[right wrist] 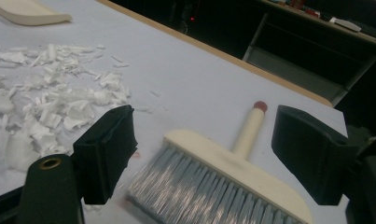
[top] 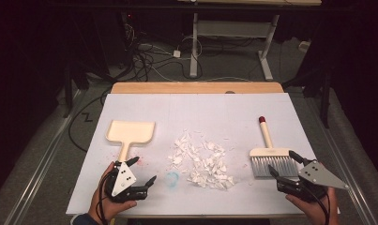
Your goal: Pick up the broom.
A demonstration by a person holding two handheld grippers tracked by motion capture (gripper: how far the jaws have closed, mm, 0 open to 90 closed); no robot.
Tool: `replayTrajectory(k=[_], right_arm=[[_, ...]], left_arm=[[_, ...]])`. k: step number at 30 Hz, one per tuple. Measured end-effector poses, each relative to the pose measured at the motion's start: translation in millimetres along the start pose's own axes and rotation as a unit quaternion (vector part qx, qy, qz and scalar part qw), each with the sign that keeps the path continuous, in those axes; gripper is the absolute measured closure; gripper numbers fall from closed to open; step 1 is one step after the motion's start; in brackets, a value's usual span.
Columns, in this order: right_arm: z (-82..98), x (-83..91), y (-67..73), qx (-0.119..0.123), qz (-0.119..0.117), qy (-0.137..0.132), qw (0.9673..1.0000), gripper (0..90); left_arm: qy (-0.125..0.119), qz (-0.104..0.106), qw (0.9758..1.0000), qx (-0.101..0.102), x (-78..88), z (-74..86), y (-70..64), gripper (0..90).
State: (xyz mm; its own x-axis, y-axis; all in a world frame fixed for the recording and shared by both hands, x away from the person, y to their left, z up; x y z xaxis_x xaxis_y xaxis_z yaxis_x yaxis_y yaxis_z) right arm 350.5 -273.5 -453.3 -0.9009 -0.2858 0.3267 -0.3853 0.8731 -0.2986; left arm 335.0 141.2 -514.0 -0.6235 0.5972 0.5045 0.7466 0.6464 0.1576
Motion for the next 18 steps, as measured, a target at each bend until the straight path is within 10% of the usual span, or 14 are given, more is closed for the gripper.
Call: replayTrajectory(k=[18], right_arm=[[2.4,-20.8,-34.4,-0.003,0.054,0.046,0.9975,23.0]], left_arm=[[0.019,0.002,0.9998,0.010,0.8,4.2,4.3,17.6]])
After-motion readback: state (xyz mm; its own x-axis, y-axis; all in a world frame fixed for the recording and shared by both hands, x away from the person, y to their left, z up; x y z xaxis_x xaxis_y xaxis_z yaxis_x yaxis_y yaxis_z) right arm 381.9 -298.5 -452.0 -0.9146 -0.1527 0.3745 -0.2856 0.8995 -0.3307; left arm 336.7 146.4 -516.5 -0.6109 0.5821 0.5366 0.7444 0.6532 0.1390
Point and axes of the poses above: each handheld gripper's, and its own axes: x roughly backward along the jaws, z roughly out of its underside, y roughly to its left, the point moved 10 cm from there along -x, roughly forward along the jaws, and after that the axes turned 6 degrees about z, right-handed, at the moved point
